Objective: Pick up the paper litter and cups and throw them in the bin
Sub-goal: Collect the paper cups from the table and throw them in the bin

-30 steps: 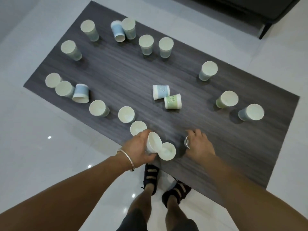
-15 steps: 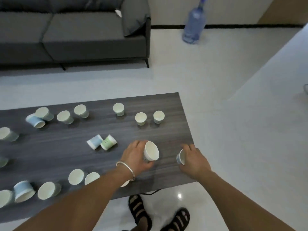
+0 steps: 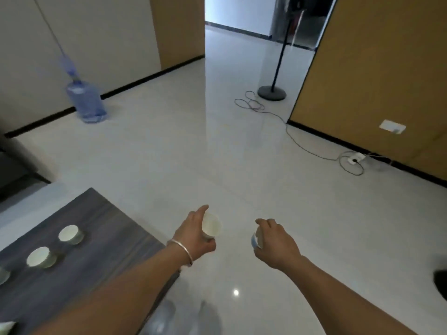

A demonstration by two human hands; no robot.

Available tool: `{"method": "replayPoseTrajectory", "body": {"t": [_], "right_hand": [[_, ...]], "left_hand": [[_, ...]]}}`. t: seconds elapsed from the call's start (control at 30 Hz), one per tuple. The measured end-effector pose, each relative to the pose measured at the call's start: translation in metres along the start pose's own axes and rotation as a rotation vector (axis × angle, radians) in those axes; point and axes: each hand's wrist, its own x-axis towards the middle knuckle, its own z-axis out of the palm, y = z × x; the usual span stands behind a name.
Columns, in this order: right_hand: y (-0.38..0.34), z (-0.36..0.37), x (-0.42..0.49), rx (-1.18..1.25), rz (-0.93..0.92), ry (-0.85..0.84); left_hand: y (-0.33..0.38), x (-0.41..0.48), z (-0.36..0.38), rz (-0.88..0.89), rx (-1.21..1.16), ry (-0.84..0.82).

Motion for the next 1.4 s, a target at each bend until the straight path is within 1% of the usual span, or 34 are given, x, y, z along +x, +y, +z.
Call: {"method": "replayPoseTrajectory", "body": {"t": [0.17, 0.33, 0.53, 0.77, 0.87, 0.97, 1.13, 1.27, 1.4], "right_hand": [[0.14, -0.044, -0.066, 0.061, 0.22, 0.088], [0.253, -0.07, -0.113, 0.114, 0.43, 0.159], [0.366, -0.097, -0.134, 0.171, 0.644, 0.223], [0.489, -0.156, -0.145, 0.203, 0.882, 0.297], [0.534, -0.172, -0.154, 0.229, 0.96, 0.339], [0.578, -0.175, -0.166, 0.25, 1.028, 0.343], [0.669, -0.178, -0.183, 0.299, 1.092, 0.315], [0.756, -0.196, -0.195, 0.324, 1.095, 0.369], [0.829, -0.224, -0.213, 0.313, 1.061, 0.371]], "left_hand": [[0.139, 0.029, 0.097, 0.174, 0.067, -0.155], [0.251, 0.057, 0.179, 0.36, 0.13, -0.286], [0.374, 0.116, 0.274, 0.571, 0.187, -0.422], [0.522, 0.174, 0.377, 0.802, 0.184, -0.576], [0.577, 0.195, 0.415, 0.865, 0.21, -0.62], [0.622, 0.204, 0.456, 0.928, 0.242, -0.657], [0.686, 0.216, 0.531, 1.013, 0.315, -0.648], [0.743, 0.226, 0.587, 0.996, 0.364, -0.619], [0.803, 0.23, 0.633, 0.977, 0.346, -0.625]]}}
